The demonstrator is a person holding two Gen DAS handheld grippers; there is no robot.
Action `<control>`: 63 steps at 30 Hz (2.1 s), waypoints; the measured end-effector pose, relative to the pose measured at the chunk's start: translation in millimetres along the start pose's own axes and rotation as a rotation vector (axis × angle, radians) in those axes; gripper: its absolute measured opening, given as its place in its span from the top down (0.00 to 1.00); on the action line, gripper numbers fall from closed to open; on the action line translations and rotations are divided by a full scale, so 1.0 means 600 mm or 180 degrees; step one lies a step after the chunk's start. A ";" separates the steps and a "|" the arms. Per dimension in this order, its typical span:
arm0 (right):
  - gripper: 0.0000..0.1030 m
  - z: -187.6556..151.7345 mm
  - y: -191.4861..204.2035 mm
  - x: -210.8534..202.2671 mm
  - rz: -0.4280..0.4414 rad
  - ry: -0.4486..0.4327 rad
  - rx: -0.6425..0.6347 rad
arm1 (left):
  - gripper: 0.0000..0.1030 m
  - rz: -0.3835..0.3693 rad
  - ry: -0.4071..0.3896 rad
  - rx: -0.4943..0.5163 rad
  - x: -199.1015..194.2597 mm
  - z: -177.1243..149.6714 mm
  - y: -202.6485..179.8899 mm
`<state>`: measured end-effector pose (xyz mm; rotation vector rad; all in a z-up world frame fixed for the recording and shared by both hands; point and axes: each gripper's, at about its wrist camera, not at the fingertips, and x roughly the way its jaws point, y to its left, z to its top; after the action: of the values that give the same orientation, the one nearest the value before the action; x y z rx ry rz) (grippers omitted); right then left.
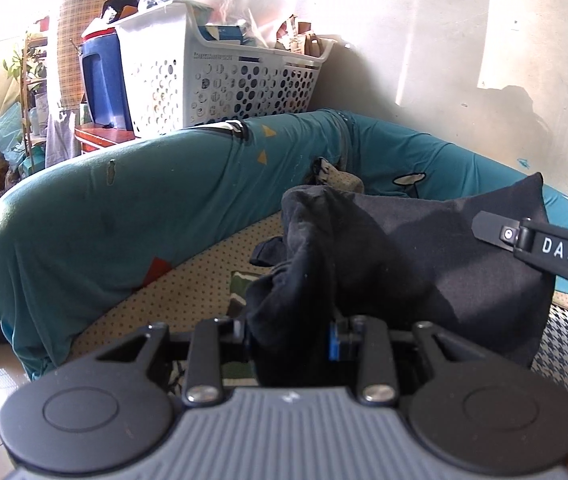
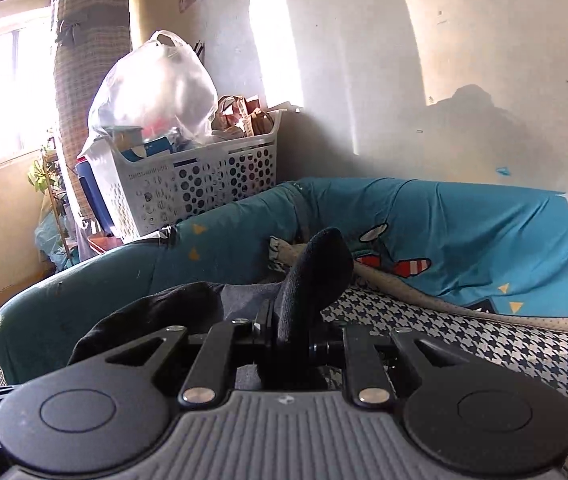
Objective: Fold clothes
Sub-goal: 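Carry the folded black shirt with both grippers toward the green-striped garment, then lower the black shirt onto the green-striped garment with both grippers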
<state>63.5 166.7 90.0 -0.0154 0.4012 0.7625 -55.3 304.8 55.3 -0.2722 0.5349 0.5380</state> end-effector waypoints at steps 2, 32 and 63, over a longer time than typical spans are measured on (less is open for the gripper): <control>0.84 -0.002 0.003 0.019 0.0075 0.0033 -0.0031 | 0.72 0.0046 0.0006 -0.0027 0.008 -0.004 0.006; 0.71 -0.085 -0.052 0.151 -0.0138 0.0576 0.0162 | 0.36 0.0042 0.0523 -0.1011 0.089 -0.022 0.084; 0.85 -0.113 -0.101 0.153 -0.0566 0.0933 0.0543 | 0.19 0.0308 0.0175 -0.1169 0.053 -0.002 0.117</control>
<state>140.4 173.5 -13.3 -0.0027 0.7332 0.5490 -71.3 375.4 29.4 -0.6143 0.5023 0.7244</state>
